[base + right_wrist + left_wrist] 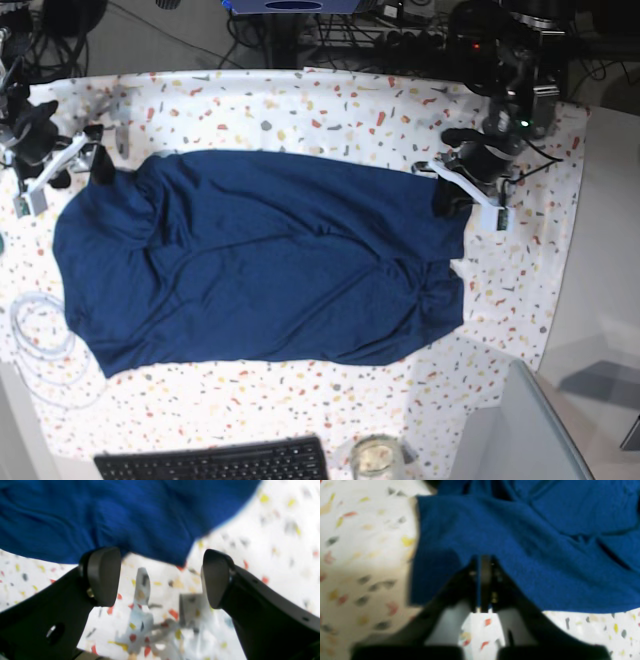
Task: Layout the t-shirt on the table in an organized manner, then fold the t-shirt properly
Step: 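Lower both grippers onto the shirt's collar-side edge corners, then grasp the shirt edge with the right gripper and drag it outward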
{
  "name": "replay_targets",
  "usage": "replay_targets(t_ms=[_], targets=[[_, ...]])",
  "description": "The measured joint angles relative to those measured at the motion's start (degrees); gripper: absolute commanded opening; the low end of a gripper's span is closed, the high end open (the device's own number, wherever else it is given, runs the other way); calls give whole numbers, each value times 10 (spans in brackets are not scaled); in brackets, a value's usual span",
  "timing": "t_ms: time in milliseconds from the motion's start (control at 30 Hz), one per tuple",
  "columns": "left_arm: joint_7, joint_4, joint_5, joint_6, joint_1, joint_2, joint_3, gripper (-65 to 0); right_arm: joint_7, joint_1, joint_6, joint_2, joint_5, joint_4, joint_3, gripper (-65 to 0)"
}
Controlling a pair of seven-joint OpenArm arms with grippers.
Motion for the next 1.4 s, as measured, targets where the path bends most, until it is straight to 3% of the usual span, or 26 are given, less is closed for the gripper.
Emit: replay_targets(t_ms=[200, 300, 367, 533, 633, 700, 900, 1067, 1400], targets=[[-31, -68, 95, -3, -17, 38, -16, -650, -5, 40, 3, 9, -5, -76, 2, -168], [-37, -84, 108, -4, -28, 48, -38, -650, -4, 56, 46, 17, -5, -103, 2, -170], [-37, -83, 112, -5, -28, 51, -48, -650, -2, 71, 57, 15, -5, -132, 2, -180], [-23, -66, 120, -2, -18, 52, -63, -650, -3, 88, 91, 12, -5, -181, 1, -389], [-14, -41, 125, -1, -3, 51, -78, -650, -5, 86, 95, 12, -6, -183, 1, -515], [-10, -24, 127, 1, 5, 50, -88, -650, -5, 87, 97, 12, -5, -181, 1, -639], [63, 32, 127, -1, -6, 51, -116, -650, -58, 49, 100, 18, -4, -97, 7, -647], [69, 69, 129, 1, -1, 49, -127, -650, -89, -3, 101, 15, -5, 1, 8, -647], [69, 65, 128, 0, -9, 56, -123, -650, -239, -14, 103, 3, -3, 164, 83, -647]])
